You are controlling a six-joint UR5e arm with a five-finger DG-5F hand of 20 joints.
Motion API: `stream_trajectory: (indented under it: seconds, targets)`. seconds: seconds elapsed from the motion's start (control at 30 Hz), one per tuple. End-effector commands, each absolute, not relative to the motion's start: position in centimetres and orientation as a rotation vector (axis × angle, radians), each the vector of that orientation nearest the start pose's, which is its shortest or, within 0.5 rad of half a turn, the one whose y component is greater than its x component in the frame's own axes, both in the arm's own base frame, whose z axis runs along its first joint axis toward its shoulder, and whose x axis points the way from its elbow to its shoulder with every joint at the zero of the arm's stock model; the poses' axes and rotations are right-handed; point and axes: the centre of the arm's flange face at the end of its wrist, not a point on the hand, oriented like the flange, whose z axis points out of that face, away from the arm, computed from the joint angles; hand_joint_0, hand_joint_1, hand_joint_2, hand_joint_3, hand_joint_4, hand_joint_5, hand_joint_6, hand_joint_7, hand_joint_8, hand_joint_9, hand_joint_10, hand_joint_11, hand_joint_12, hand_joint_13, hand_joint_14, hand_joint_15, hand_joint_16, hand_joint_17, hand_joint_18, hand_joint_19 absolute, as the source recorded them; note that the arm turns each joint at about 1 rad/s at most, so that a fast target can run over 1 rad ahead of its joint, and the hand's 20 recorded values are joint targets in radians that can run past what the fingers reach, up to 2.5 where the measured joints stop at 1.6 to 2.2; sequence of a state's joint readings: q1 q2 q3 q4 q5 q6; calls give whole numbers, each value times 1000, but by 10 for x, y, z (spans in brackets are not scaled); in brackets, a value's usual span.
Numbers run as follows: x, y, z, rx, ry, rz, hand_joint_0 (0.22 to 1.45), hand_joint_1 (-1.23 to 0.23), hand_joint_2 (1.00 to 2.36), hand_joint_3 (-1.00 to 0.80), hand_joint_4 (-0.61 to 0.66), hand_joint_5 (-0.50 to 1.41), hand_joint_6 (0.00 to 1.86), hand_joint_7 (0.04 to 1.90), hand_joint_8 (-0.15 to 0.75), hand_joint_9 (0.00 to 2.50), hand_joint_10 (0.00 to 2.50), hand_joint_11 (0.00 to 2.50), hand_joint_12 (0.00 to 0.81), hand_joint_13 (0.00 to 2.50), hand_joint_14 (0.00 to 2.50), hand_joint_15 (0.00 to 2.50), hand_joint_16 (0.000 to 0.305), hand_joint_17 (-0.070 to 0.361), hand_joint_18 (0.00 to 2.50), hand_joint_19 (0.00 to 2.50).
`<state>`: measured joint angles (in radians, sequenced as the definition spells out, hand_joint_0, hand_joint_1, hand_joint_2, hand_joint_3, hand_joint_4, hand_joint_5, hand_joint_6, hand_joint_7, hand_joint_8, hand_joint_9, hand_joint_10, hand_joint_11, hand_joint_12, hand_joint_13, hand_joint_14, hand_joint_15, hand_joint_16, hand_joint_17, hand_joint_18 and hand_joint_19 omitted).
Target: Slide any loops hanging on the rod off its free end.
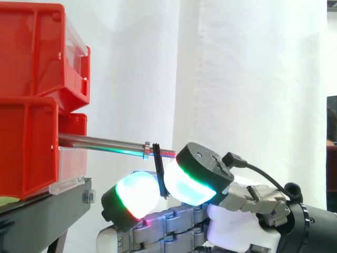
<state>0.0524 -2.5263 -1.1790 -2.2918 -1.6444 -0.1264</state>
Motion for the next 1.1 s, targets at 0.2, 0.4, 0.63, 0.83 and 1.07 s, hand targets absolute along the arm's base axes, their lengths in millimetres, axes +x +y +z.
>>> stream_trajectory:
  seconds: [0.2,0.4,0.63,0.83,1.07]
  targets:
    - [808,-84,131,846,1123,1313,593,-574,1007,-422,200,-91,501,1353,252,647,0,0,281,598,0,19,34,76,530,223]
    - [808,-84,131,848,1125,1312,552,-556,1000,-500,211,-95,502,1324,261,640,0,0,290,596,0,17,35,79,538,224]
    - [808,-84,131,844,1123,1312,555,-560,1001,-492,215,-95,502,1308,258,635,0,0,287,591,0,16,35,80,534,229]
    - [807,-95,131,836,1116,1288,565,-550,1002,-475,214,-96,502,1296,255,629,0,0,287,589,0,15,35,79,529,229]
    - [805,-107,129,828,1123,1253,566,-571,1002,-480,218,-97,502,1285,257,623,0,0,286,589,0,19,35,79,528,229]
